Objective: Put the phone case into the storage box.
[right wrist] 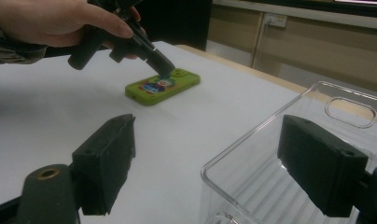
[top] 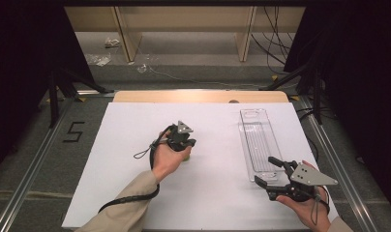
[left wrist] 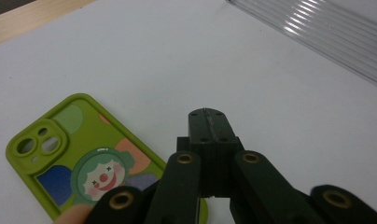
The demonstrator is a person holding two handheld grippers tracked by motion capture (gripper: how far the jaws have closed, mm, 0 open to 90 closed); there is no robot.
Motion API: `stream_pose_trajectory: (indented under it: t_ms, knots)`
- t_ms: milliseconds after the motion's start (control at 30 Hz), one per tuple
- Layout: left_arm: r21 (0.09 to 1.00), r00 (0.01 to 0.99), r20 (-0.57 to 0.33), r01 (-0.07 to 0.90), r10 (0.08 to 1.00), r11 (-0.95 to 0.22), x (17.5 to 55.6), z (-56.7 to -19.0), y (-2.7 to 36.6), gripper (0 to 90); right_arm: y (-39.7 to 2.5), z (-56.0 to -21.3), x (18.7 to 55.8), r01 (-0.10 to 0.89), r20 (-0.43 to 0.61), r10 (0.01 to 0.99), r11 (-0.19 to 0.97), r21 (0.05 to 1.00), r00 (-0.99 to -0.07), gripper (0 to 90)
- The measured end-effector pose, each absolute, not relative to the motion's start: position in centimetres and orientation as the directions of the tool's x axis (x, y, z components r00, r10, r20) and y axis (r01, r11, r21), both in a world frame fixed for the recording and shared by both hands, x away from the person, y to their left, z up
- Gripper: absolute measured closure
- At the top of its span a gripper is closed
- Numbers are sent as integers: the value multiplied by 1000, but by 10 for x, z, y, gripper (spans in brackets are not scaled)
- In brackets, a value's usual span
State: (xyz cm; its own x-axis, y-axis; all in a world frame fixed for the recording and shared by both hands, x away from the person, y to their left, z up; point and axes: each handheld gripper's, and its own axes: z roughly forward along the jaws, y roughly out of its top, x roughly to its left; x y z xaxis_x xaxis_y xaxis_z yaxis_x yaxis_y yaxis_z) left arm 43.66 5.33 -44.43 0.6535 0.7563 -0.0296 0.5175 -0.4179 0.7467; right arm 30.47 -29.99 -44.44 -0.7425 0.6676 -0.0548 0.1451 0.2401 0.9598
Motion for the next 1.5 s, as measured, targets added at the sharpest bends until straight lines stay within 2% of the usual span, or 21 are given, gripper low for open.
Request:
stream_pose_trajectory:
  t_ms: [933, 1500]
  knots:
    - [644, 637, 3, 589, 771, -489, 452, -472, 29, 900, -301, -443, 304, 146, -52, 671, 235, 961, -740, 201]
    - [603, 632, 17, 612, 775, -512, 453, -478, 32, 900, -302, -443, 303, 144, -52, 670, 234, 961, -740, 201]
